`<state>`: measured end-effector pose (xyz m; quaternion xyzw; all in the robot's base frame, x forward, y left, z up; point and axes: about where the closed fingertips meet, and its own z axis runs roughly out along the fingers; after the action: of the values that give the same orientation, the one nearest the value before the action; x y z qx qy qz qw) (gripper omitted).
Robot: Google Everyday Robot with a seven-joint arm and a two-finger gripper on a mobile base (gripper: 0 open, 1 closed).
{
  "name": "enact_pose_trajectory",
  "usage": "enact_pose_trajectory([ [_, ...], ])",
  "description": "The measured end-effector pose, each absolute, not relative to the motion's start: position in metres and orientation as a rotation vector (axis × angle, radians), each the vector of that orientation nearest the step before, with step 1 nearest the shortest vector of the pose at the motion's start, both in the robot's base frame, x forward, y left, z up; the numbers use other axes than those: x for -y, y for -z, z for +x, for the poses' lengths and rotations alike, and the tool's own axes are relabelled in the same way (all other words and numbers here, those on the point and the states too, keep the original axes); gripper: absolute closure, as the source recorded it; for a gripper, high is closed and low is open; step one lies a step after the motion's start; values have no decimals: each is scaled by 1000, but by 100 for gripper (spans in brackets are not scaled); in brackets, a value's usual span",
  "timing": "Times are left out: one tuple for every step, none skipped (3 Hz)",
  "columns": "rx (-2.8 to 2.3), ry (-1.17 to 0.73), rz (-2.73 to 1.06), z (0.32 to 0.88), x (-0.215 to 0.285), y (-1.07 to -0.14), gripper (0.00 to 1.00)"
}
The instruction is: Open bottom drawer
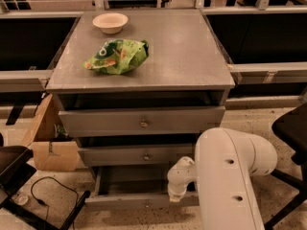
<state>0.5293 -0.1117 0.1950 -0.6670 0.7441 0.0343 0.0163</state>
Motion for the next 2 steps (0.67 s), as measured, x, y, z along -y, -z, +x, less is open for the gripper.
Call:
enact_pose_trajectory([
  [-2314,-107,-2074,529,112,-195,61],
  [-2314,-107,-2074,529,112,-195,37],
])
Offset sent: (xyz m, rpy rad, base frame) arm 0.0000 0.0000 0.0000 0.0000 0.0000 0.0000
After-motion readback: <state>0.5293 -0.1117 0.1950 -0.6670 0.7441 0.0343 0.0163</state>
